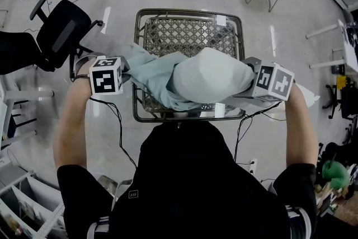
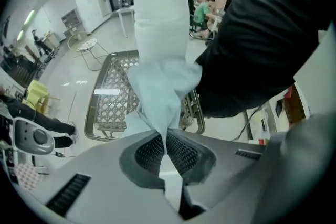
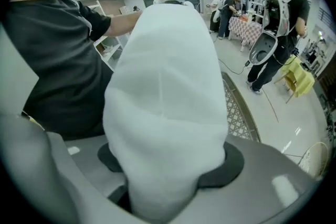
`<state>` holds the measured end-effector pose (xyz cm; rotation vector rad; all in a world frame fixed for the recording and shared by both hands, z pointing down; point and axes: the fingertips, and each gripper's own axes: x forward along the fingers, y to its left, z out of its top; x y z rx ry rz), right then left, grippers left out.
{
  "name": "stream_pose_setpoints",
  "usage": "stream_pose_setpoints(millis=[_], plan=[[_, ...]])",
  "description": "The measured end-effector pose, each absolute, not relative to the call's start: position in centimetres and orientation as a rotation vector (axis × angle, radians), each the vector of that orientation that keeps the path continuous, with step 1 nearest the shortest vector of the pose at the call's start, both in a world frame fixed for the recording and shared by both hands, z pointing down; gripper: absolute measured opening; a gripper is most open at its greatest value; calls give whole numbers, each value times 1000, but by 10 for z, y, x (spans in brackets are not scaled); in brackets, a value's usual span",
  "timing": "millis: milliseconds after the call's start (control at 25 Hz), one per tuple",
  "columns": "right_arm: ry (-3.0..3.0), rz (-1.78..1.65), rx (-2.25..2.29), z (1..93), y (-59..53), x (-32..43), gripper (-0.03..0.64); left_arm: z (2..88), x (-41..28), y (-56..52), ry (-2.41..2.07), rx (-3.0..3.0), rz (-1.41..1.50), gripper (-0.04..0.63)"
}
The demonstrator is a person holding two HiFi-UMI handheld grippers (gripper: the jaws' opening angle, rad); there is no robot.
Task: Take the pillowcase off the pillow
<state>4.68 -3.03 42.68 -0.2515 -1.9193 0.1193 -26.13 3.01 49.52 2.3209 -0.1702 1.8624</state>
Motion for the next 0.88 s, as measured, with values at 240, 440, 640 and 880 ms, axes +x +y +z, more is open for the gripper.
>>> stream_pose_setpoints(millis=[240,440,640,880], plan=[[-1925,68,-221,427,-44,45,333,470,-255,5,-342,2416,1745,9],[-1939,61,-258,415,-39,31,333,444,-276,-7,-509,2414,1751,9],[-1954,34,-264,400,-49,20,333,423,-296,-11,-645,2415,1768,9],[-2001,47,-225,379,-55,12,334,395,-332,-14,-819,2389,1784,9]])
